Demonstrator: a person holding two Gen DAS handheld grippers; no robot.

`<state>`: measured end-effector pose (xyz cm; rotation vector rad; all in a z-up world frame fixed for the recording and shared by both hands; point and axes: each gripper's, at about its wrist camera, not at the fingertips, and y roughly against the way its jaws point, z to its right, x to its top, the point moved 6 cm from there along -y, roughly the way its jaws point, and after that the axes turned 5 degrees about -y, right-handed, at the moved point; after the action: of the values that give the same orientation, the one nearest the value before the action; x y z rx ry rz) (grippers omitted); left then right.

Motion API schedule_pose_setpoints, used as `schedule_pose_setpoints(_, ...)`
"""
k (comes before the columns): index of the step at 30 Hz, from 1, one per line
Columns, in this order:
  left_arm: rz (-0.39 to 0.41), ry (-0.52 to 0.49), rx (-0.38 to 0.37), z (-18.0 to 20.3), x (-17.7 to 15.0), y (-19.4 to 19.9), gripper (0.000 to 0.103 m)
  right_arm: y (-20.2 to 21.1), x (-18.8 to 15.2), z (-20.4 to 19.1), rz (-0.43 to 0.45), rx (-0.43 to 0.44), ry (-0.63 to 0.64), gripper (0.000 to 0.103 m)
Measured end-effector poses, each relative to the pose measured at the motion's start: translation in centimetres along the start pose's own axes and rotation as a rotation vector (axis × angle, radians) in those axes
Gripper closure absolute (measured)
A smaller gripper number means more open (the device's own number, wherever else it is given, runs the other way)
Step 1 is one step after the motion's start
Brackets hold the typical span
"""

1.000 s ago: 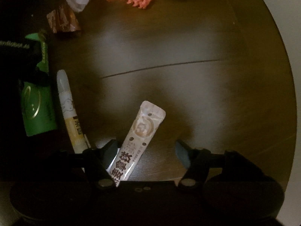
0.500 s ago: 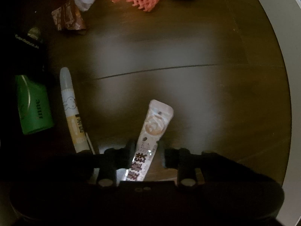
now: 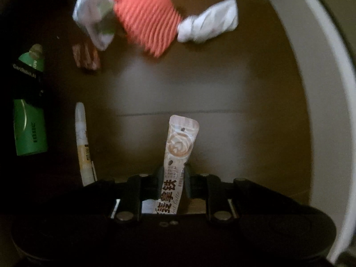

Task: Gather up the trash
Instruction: 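Grasp the green KIDTAL tube with left tool while right tool grasps white-brown sachet, then lift both held items up and carry them over the teal bin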

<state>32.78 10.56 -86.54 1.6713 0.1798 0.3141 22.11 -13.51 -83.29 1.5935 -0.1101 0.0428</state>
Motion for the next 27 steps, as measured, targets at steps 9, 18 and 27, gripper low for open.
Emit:
schedule_pose_setpoints(9, 0.060, -0.041, -0.018, 2.3, -0.2, 13.0, 0.052, 15.1, 2.8, 0.9, 0.074, 0.041, 0.051, 0.084)
schedule_pose_setpoints(18, 0.123, -0.062, -0.082, 2.9, 1.1, 31.8, 0.052, 34.9, 7.3, 1.4, 0.208, 0.106, 0.060, 0.084)
schedule_pose_setpoints(27, 0.238, -0.187, -0.175, 0.5, 3.3, 51.3, 0.052, 51.8, 11.6, -1.2, 0.313, 0.186, 0.098, 0.084)
